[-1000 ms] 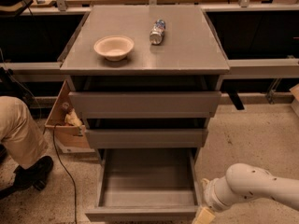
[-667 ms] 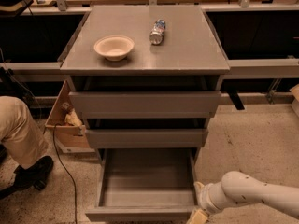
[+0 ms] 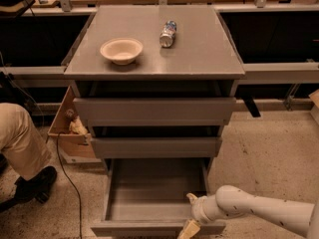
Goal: Close bottom drawer
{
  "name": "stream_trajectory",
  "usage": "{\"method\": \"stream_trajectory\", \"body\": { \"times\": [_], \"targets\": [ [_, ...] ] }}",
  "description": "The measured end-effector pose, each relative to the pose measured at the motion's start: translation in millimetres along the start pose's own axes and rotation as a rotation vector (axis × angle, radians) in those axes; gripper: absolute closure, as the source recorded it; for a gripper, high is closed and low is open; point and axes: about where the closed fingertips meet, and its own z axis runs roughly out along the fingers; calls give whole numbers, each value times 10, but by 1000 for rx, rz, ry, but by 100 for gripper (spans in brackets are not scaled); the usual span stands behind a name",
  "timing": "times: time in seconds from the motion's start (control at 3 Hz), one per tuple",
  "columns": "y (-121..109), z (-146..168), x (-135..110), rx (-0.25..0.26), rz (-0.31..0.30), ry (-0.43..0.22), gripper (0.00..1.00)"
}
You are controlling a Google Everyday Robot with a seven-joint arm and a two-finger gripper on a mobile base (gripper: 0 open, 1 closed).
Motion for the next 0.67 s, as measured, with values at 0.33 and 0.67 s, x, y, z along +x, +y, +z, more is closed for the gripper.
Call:
{"method": "stream_trajectory", "body": {
  "times": [0.33,0.67],
  "targets": [
    [0,1,0,0,0,0,0],
    [-17,105,-5,-9,7,-15,0]
  ]
}}
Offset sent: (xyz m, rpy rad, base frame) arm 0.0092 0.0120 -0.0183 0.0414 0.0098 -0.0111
